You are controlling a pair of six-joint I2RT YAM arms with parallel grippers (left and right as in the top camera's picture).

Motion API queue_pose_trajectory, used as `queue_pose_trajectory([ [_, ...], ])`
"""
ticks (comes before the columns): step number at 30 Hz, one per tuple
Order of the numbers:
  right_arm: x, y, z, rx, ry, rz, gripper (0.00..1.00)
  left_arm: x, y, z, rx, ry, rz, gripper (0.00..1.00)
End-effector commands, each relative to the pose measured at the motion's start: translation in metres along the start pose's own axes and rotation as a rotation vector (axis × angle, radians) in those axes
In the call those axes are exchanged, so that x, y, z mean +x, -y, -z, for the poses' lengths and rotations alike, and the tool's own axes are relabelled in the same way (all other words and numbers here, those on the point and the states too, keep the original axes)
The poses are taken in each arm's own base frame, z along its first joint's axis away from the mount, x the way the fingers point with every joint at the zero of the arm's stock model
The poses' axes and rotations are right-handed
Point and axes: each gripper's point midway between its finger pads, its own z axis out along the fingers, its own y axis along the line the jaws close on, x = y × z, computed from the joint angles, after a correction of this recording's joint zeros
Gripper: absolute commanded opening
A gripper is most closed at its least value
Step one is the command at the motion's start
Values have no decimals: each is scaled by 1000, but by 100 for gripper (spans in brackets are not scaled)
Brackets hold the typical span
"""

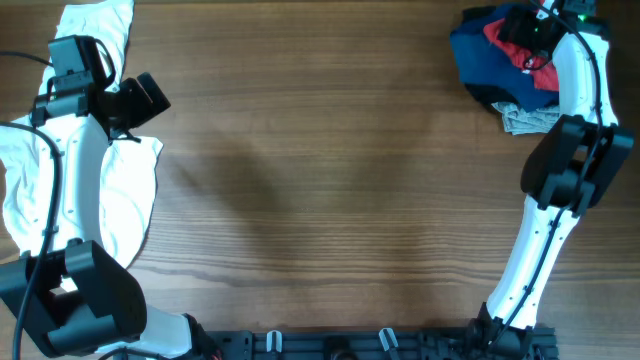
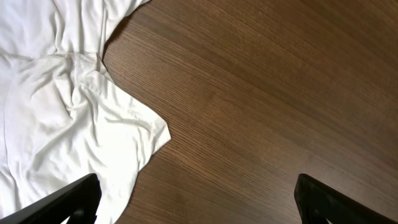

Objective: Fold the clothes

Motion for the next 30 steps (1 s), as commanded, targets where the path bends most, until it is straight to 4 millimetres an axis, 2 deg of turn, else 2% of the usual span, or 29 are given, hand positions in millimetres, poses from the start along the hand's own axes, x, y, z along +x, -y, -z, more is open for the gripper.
queue_pose_trajectory([
  [1, 125, 8, -80, -27, -322, -44, 99, -3, 2, 1, 12, 4, 2, 100],
  [3, 100, 4, -59, -34, -272, -33, 100, -2, 2, 1, 12, 2, 3, 100],
  [5, 65, -3, -25, -43, -196, -11, 100, 0, 1, 1, 9, -6, 3, 100],
  [6, 39, -8, 6, -51, -134, 0, 100, 0, 1, 1, 9, -6, 3, 100],
  [10, -21, -21, 101, -61, 35, 41, 100, 0, 1, 1, 9, -6, 3, 100],
  [11, -32, -24, 127, -65, 74, 47, 100, 0, 1, 1, 9, -7, 3, 100],
  [12, -45, -29, 165, -71, 127, 50, 100, 0, 1, 1, 9, -6, 3, 100],
  [14, -55, -35, 216, -79, 184, 57, 100, 0, 1, 1, 9, -6, 3, 100],
  [17, -50, -51, 288, -134, 226, 73, 100, 0, 1, 1, 9, -6, 3, 100],
  [19, -33, -76, 340, -247, 230, 97, 100, 0, 1, 1, 8, -7, 3, 100],
  [22, -1, -113, 400, -448, 194, 101, 100, 0, 1, 1, 9, -6, 3, 100],
  [25, 18, -120, 436, -510, 162, -29, 100, 0, 1, 1, 9, -6, 3, 100],
  [28, 26, -120, 451, -519, 141, -140, 100, 0, 1, 1, 9, -6, 3, 100],
  [30, 33, -119, 452, -517, 98, -219, 100, 0, 1, 1, 9, -6, 3, 100],
])
